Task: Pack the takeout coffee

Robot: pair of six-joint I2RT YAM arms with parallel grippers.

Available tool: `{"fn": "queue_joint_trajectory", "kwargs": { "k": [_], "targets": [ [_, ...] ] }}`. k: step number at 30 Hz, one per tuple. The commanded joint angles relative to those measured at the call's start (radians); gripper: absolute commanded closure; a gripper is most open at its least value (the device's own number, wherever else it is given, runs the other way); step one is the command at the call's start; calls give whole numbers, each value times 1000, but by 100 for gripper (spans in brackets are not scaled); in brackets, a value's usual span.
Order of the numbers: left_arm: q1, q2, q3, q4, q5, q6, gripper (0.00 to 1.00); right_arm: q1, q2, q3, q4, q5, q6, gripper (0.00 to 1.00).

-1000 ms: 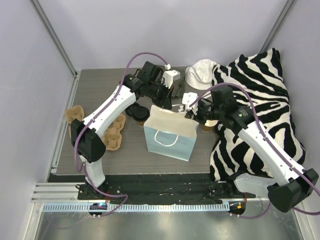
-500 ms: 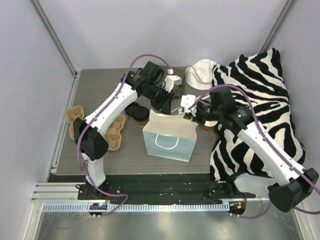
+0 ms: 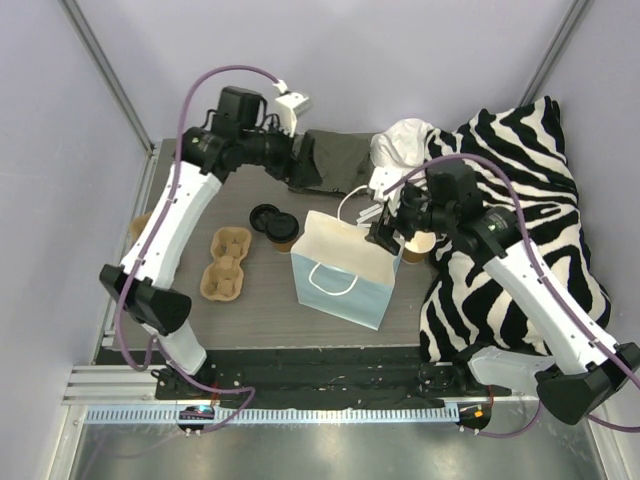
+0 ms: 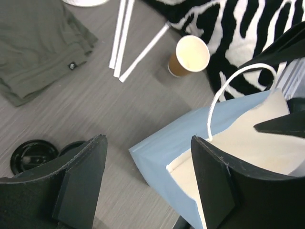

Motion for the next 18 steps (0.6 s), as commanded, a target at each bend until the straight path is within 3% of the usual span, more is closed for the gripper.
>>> {"fn": "queue_joint_trajectory", "kwargs": {
  "k": [1,9,11,12,13,18],
  "targets": [
    [42,-155,-80,117,-10,-58,25,3,-1,170,-4,97,253,13],
    [85,-326,-281,178,-128,-125,21,3,-69,295,-119,400,629,13],
    [103,-375,-327,190,-188,-156,18,1,-98,268,-171,456,814,14],
    [108,-390,-339,195,-214,-184,15,-15,-121,261,-192,417,851,12],
    [111,-421,-353,207,-232,-194,11,-85,-136,251,-205,358,864,1],
    [123,-493,-434,220,-291,-216,7,-179,-202,146,-258,182,951,0]
  ]
}}
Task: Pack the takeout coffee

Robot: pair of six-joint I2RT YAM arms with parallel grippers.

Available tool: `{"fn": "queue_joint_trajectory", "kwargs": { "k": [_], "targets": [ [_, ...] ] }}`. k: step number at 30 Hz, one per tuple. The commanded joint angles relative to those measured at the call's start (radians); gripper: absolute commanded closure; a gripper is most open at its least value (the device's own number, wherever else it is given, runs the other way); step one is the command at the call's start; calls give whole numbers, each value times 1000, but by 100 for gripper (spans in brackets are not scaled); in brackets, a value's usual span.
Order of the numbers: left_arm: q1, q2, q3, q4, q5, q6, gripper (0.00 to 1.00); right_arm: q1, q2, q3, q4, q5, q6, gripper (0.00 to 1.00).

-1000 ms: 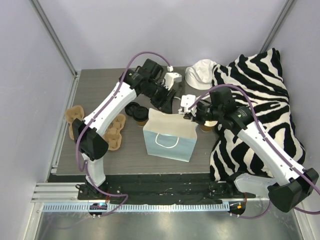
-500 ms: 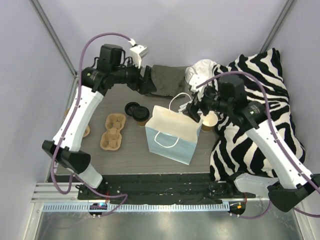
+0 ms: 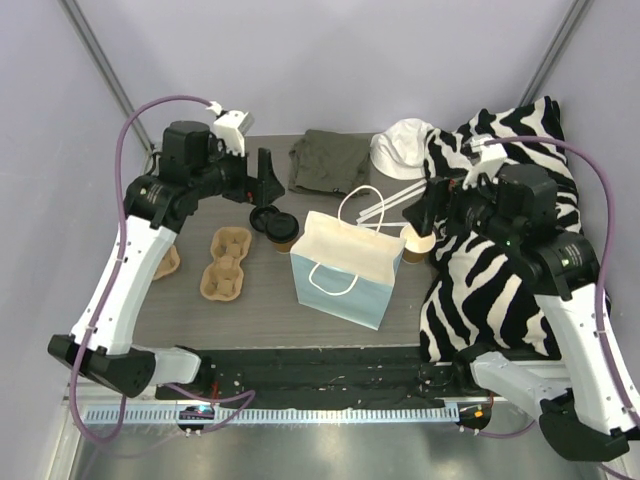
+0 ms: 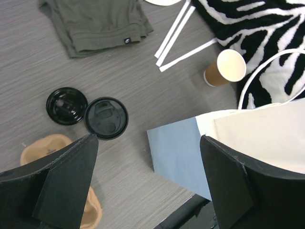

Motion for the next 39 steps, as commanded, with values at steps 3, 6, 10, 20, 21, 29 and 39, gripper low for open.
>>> {"fn": "queue_joint_trajectory", "kwargs": {
  "k": [3,6,10,20,21,29,39],
  "targets": [
    [18,-121,-72,75,-78,-45,7,-91,-67,-153,-83,-139,181,0],
    [21,-151,-112,82,-78,-49,7,-99,-90,-227,-71,-173,199,0],
    [28,-174,-168,105,-81,-63,7,-100,-86,-259,-46,-222,215,0],
    [52,-175,-213,113,-75,-74,6,-76,-71,-323,-11,-305,213,10],
    [52,-171,-213,113,-73,-77,6,-66,-63,-326,-8,-296,212,12],
    [91,-161,-210,62,-66,-66,6,-22,83,-187,-64,-223,146,48],
    [154,-132,-193,-101,-11,27,6,-20,403,209,-342,-392,-455,99]
  ]
}}
